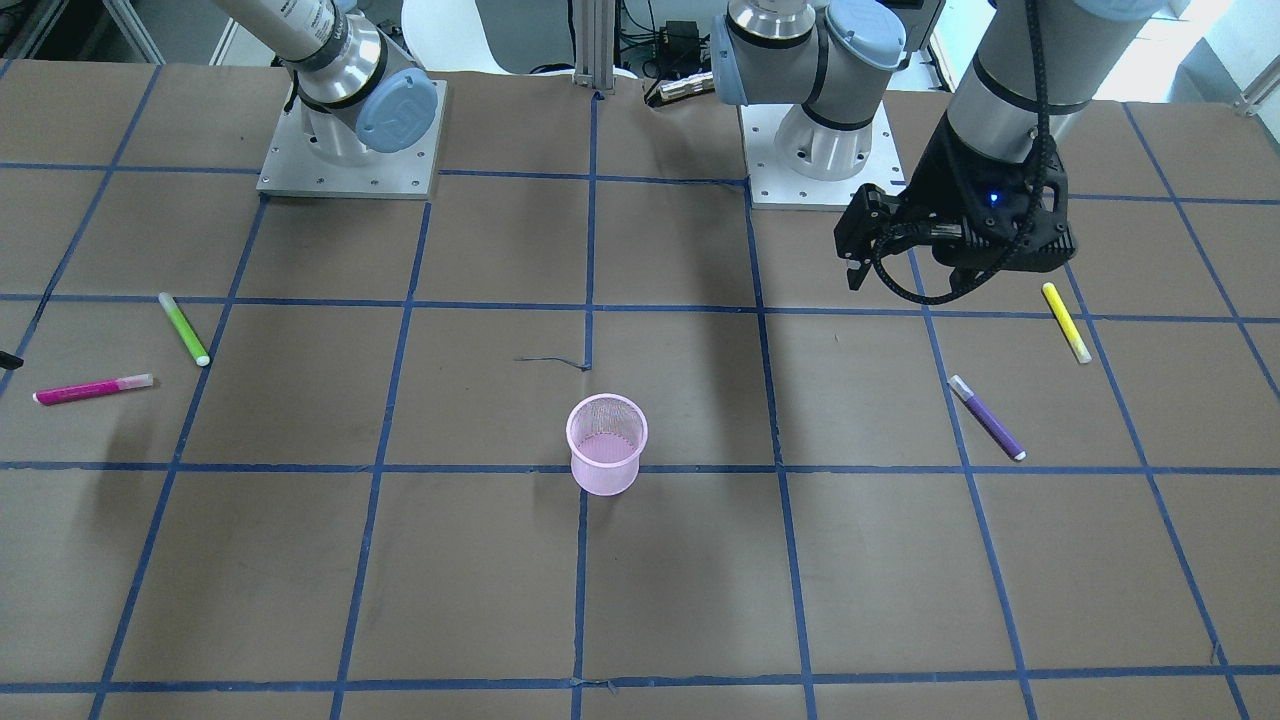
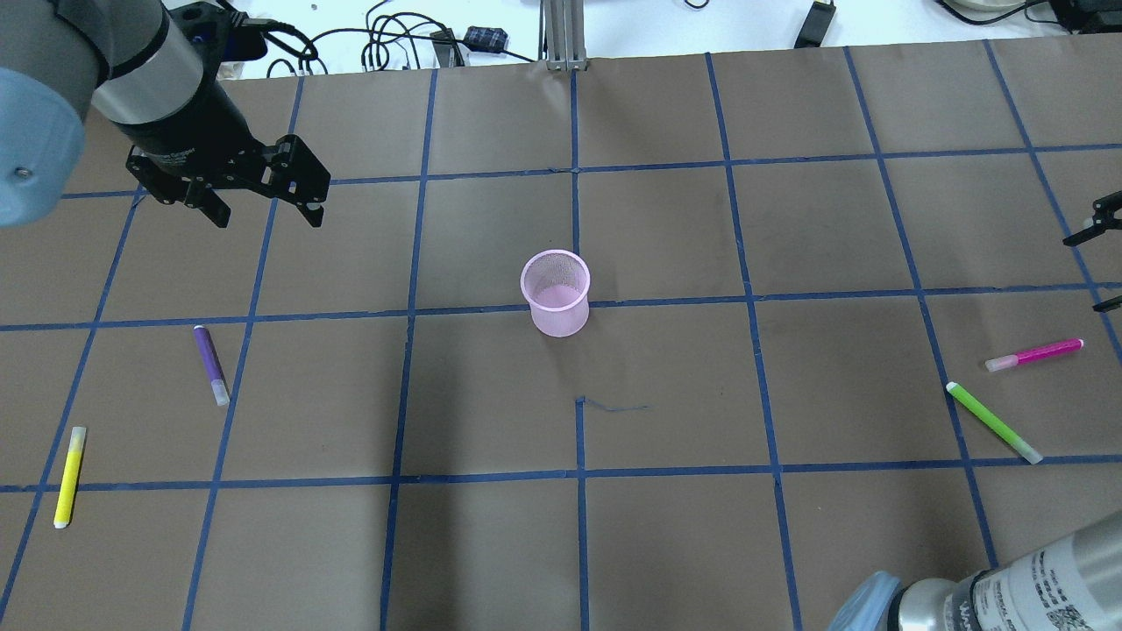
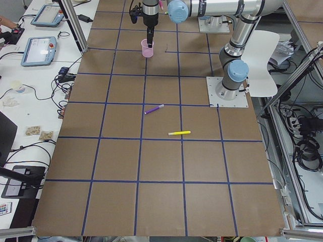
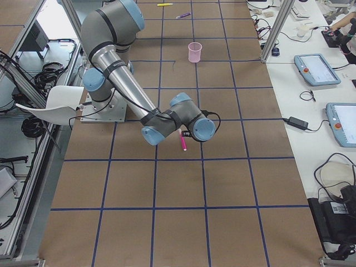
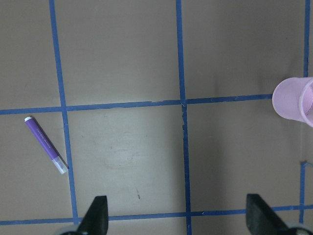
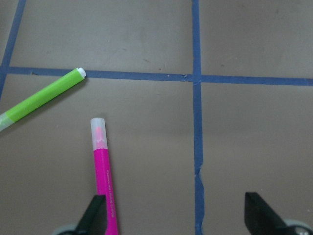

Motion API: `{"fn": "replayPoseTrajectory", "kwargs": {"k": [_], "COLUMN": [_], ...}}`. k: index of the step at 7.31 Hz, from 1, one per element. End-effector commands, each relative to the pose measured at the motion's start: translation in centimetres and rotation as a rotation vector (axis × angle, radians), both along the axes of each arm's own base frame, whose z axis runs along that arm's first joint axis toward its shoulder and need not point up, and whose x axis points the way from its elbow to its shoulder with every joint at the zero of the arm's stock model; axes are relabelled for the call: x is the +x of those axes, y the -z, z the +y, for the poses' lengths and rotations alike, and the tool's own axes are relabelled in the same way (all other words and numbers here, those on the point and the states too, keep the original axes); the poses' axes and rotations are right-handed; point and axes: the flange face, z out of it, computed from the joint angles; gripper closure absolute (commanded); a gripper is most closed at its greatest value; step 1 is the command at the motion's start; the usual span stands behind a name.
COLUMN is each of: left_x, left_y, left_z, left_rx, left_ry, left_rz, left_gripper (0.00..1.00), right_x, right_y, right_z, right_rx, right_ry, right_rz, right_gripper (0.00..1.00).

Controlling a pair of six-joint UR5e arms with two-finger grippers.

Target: Insert purple and pink pens into pink cup

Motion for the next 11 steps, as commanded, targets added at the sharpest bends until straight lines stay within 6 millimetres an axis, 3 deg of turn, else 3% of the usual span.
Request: {"fn": "replayPoseTrajectory", "kwargs": {"k": [1,4,5,7,9,10,11], "left_x": [0.5,1.5,3.6,9.1,17.1,20.3,22.3], "left_y": [0.0,0.1,1.0,3.0,6.1,7.5,10.7], "left_z": [0.0,-0.3,-1.3,-3.0,-3.9,-4.2,-4.4], "left_rx": [0.002,0.001,0.017,0.027,0.066,0.031,0.038], "left_ry": [-0.009,-0.031,-0.069,-0.164,-0.294,-0.342,-0.376], "left_rz": [-0.001,0.002,0.007,0.008,0.026,0.010,0.014], "left_gripper": [0.00,0.00,0.00,0.00,0.00,0.00,0.00], "right_x": [-1.3,-2.0,-1.7,-1.5,-1.4,-1.5,-1.6], "right_y": [3.3,5.4,7.1,8.1,8.3,8.2,8.1], "right_z": [1.0,2.0,2.7,3.1,3.2,3.1,3.1], "right_rx": [0.005,0.045,0.090,0.069,0.067,0.063,0.066], "right_ry": [-0.069,-0.128,-0.150,-0.191,-0.192,-0.191,-0.180], "right_rz": [-0.055,-0.076,-0.083,-0.055,-0.056,-0.041,-0.030], "right_gripper": [0.01,0.00,0.02,0.11,0.41,0.61,0.93]}}
